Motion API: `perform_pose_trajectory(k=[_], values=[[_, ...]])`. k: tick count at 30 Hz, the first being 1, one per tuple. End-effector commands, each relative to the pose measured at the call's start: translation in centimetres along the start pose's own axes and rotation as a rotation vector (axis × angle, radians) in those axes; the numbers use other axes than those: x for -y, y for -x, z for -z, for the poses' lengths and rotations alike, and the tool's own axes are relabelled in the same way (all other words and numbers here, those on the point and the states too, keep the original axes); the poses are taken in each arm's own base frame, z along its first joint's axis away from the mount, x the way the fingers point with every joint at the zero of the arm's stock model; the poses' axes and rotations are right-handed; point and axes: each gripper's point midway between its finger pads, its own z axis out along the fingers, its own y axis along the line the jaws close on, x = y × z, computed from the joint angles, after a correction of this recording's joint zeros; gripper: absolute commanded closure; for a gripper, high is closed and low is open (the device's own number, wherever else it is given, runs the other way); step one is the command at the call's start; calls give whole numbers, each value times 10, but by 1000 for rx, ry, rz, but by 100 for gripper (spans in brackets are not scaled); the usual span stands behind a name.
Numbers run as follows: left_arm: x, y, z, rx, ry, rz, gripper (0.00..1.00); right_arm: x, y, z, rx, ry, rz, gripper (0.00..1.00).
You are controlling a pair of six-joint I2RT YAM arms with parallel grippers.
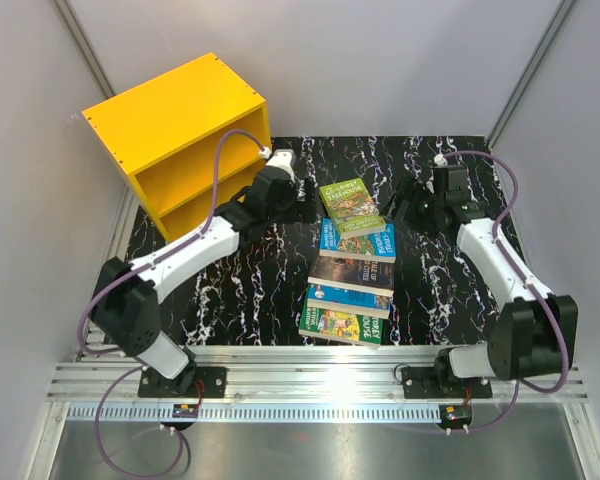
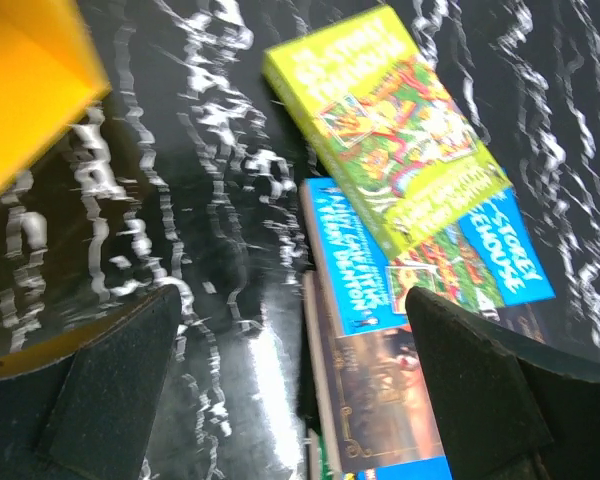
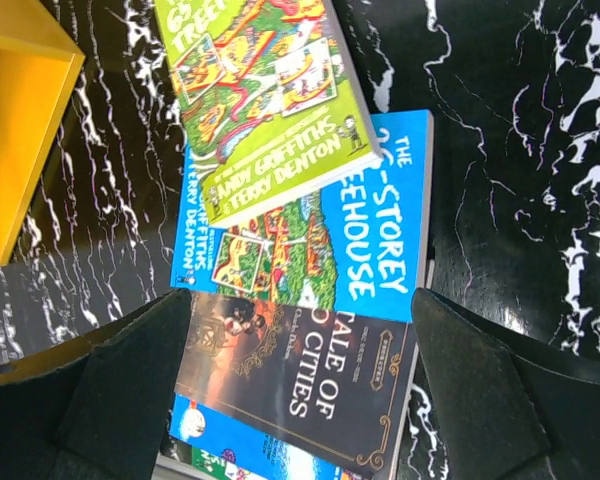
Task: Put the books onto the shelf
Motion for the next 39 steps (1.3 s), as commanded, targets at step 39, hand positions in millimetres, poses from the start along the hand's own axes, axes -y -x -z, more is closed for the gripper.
perform_pose_trajectory(k=[39], values=[[41,-37,-223,-115,-232,289,1,12,73,-176,-33,438,-275,0]])
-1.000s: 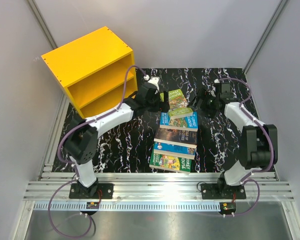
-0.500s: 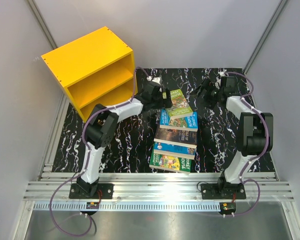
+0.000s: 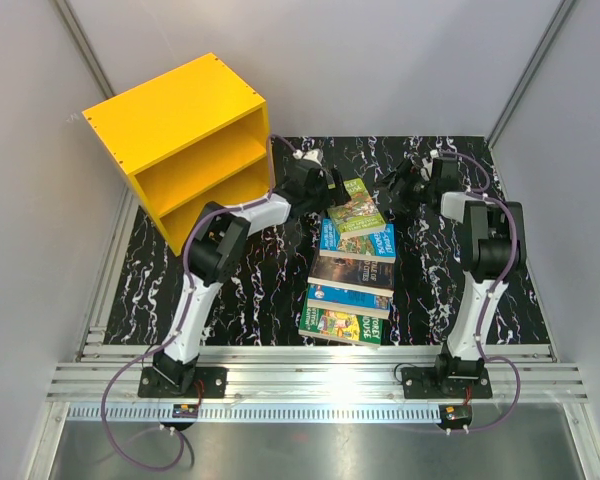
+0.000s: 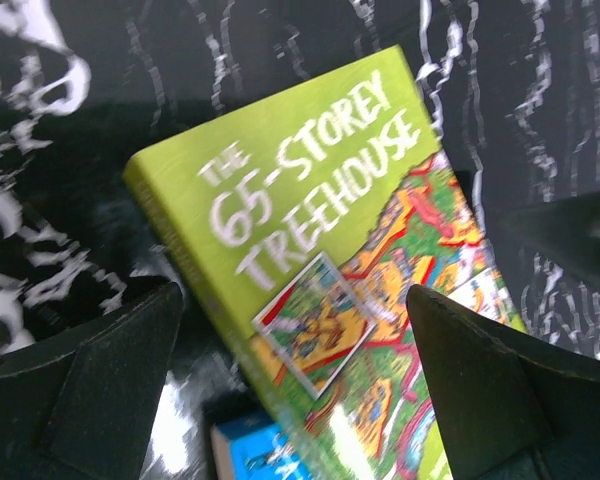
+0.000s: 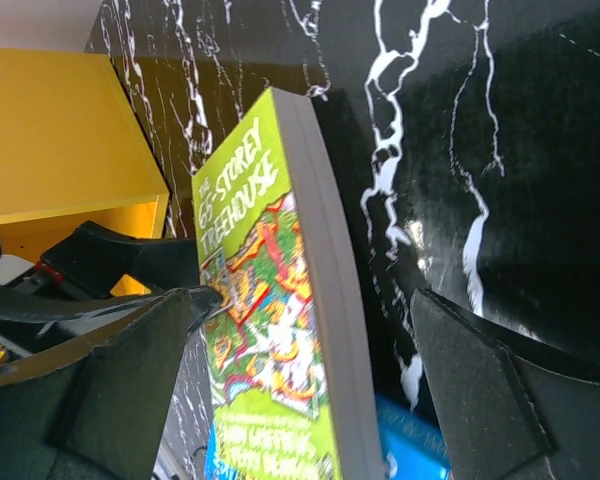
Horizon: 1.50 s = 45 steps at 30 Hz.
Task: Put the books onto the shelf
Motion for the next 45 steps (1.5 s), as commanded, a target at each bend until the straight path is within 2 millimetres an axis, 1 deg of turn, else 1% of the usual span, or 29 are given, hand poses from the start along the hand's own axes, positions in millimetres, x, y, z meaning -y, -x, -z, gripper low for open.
perform_pose_trajectory(k=[1,2,3,6,7,12,15,17,21,22,23,24,26,27,28,29,30,32,34,35,37,38,39,40,41,42,43,44,45], values=[[17,2,-13,-1,-81,29,1,-18,13,-12,17,126,16,0],[16,-2,-15,-9,-81,32,1,-16,11,-14,15,124,10,0],[17,-1,-16,-8,-84,31,1,-10,9,-17,9,119,3,0],[22,-1,-16,-9,-109,32,9,-5,5,-19,6,118,0,0],[23,-2,-16,-12,-117,39,14,-5,5,-20,7,121,-2,0],[37,-5,-12,-23,-187,52,26,-7,0,-21,-1,129,-3,0],[53,-6,-7,-27,-262,56,31,-9,-5,-22,-9,134,-1,0],[64,-5,-4,-19,-293,39,32,-12,-8,-22,-15,140,-1,0],[97,5,12,3,-377,-9,34,-16,-13,-19,-17,152,-3,1],[103,5,14,3,-384,-19,35,-17,-13,-17,-17,155,-4,2],[110,12,20,16,-398,-25,35,-19,-14,-16,-16,159,-3,2],[117,13,23,18,-412,-28,38,-30,-25,-17,-35,172,11,3],[124,22,31,34,-415,-24,47,-37,-27,-13,-34,191,13,3],[127,23,35,37,-421,-25,51,-45,-27,-6,-30,204,18,4],[129,24,38,40,-427,-22,56,-48,-27,-3,-28,209,20,4],[136,29,47,50,-447,-28,62,-52,-30,0,-31,215,29,5],[140,30,51,54,-456,-32,67,-60,-31,6,-27,227,45,5],[150,36,63,67,-473,-48,80,-69,-36,13,-32,244,59,7],[160,38,72,72,-490,-57,90,-81,-41,25,-29,267,71,7],[165,42,79,75,-496,-61,100,-85,-42,29,-27,276,76,7],[176,42,90,79,-511,-77,100,-97,-46,42,-20,299,89,7],[184,47,102,96,-522,-86,100,-101,-47,47,-17,306,95,7],[190,49,109,102,-531,-95,100,-110,-49,56,-9,321,109,7],[195,44,115,90,-529,-114,100,-115,-50,62,-7,332,116,7],[202,52,130,115,-526,-123,100,-126,-51,74,7,349,135,6],[205,56,138,129,-521,-144,100,-129,-51,80,11,347,137,6],[206,53,145,118,-501,-152,100,-132,-51,86,21,346,141,5],[213,67,166,162,-494,-156,100,-144,-51,99,42,363,164,5],[214,73,177,176,-486,-160,100,-146,-53,105,45,352,167,3]])
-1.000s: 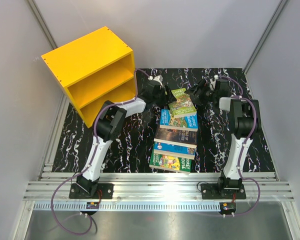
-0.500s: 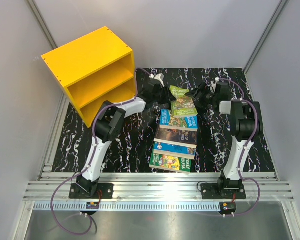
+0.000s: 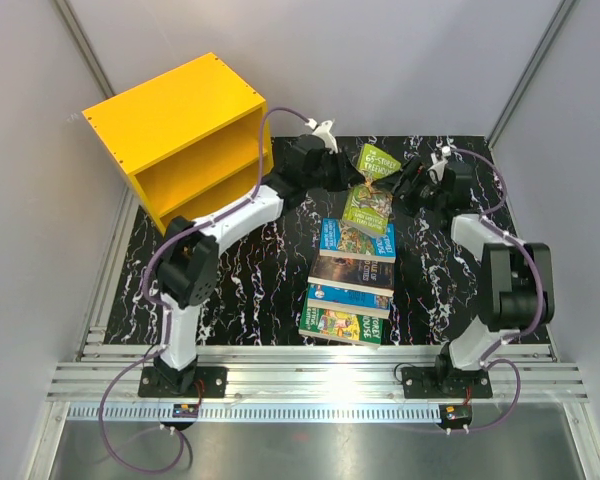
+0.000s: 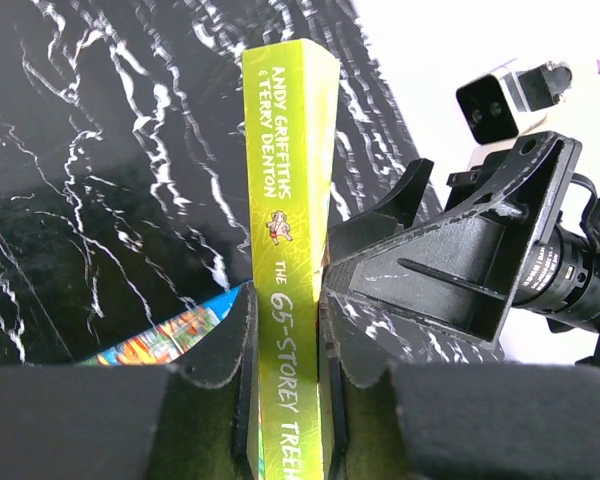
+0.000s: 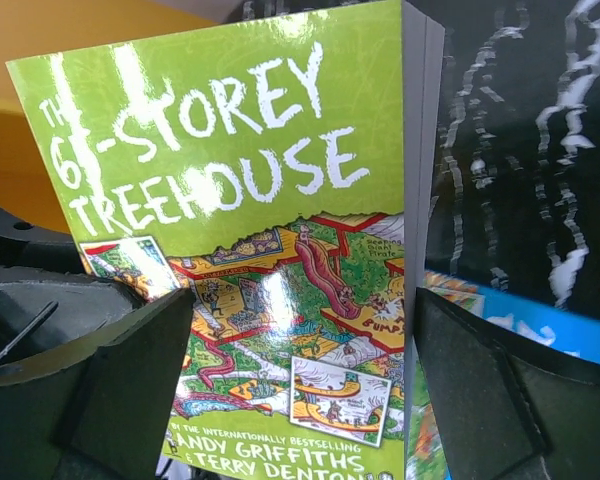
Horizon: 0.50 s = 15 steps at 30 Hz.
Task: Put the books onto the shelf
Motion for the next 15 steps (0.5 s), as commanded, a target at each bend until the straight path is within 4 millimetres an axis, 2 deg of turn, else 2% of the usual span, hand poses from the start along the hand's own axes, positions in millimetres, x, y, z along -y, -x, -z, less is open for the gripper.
perform_pose_trajectory(k=[1,2,4,5,7,8,9,10,11,13,14,15], values=[[90,45,56,114,-136,-97,100,-79,-13,29,-38,167,88,3],[100,60,76,150,-123,-114,100,-95,-10,41,-12,184,116,2],[106,73,99,162,-83,-157,100,-102,-9,54,16,164,114,0],[112,89,118,209,-56,-171,100,-108,-8,60,33,163,117,0],[110,101,139,224,-7,-200,100,-131,-3,84,91,179,131,0],[113,112,155,259,15,-207,100,-150,-2,101,129,213,152,0],[110,117,163,271,38,-216,100,-162,-1,110,151,243,132,0],[107,125,181,287,65,-218,100,-173,-1,120,168,271,132,0],[101,134,192,317,104,-222,100,-192,-4,137,191,317,149,0],[82,147,213,347,186,-231,100,-210,-10,154,201,358,145,0],[81,157,232,385,205,-229,100,-226,-12,171,221,390,172,0],[76,164,244,403,225,-225,100,-227,-18,174,208,382,166,0]])
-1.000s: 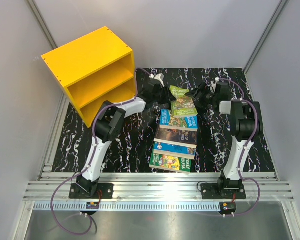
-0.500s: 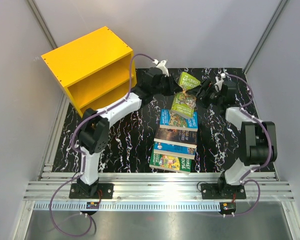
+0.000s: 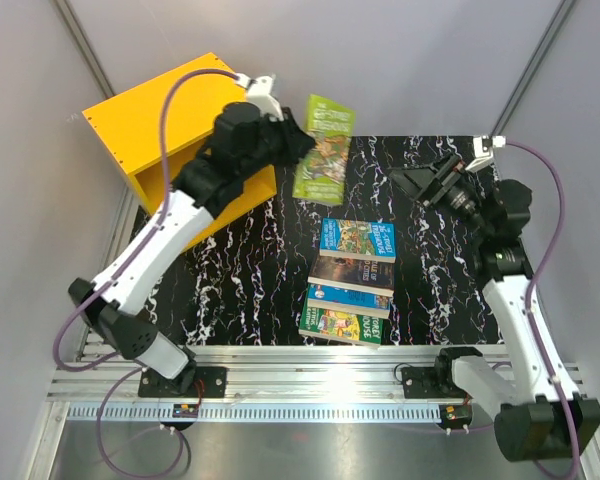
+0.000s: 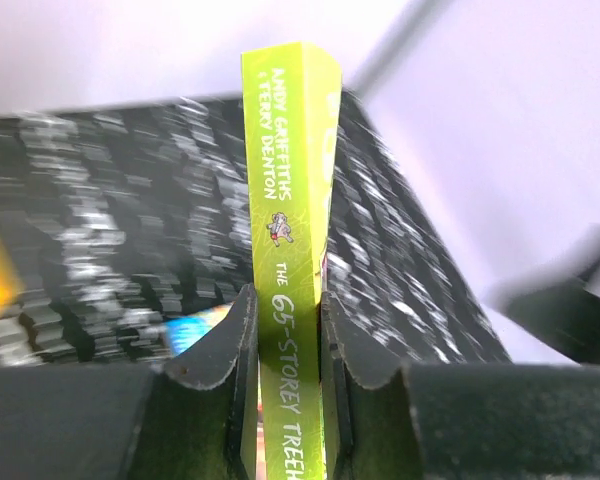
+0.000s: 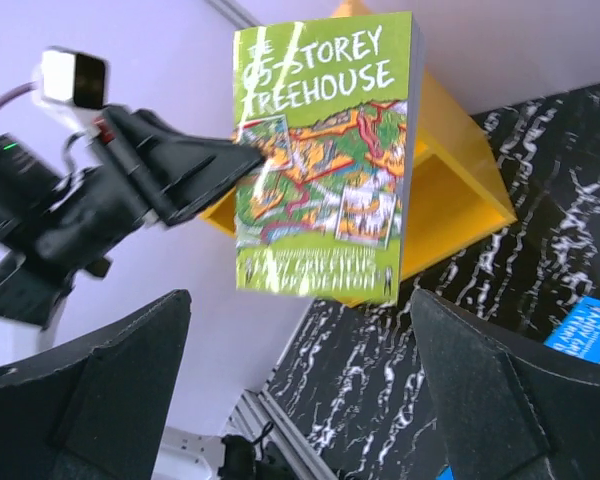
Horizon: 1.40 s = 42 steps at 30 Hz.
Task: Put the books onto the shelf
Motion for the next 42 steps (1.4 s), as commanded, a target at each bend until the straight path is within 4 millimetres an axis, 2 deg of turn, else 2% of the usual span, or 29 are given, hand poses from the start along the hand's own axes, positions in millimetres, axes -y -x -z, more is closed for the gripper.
perform_pose_trajectory(k=[1,2,3,5,6,8,9,11,12,14,17,22,23,27,32,42], values=[[-38,82,63,212,146,-21,100,-30,-5,16,-4,29,-39,0],[-44,92,73,236,155,-15,100,-40,-5,23,0,42,-18,0],[-63,110,88,282,202,5,100,-40,-8,27,-10,31,-24,0],[-78,130,112,329,252,23,100,-46,-12,35,-9,37,-6,0],[-91,148,130,371,299,34,100,-41,-17,38,-26,13,-26,0],[-103,166,149,417,336,52,100,-41,-24,44,-30,16,-31,0],[-115,181,165,465,366,71,100,-39,-26,45,-33,13,-38,0],[-122,192,181,503,384,88,100,-36,-31,47,-38,9,-43,0],[-132,199,191,530,415,100,100,-35,-33,48,-43,8,-44,0],[-141,207,199,542,443,117,100,-31,-37,48,-51,2,-47,0],[-169,206,204,527,513,162,100,-28,-39,49,-61,-7,-43,0],[-225,183,206,454,653,235,100,-21,-45,49,-82,-29,-37,0],[-235,173,199,421,652,253,100,-18,-46,50,-85,-35,-36,0],[-265,159,188,372,674,279,100,-16,-51,51,-96,-41,-47,0],[-290,144,185,319,739,300,98,-13,-56,55,-103,-56,-44,0],[-322,138,186,266,817,284,75,-5,-61,56,-117,-73,-44,0]])
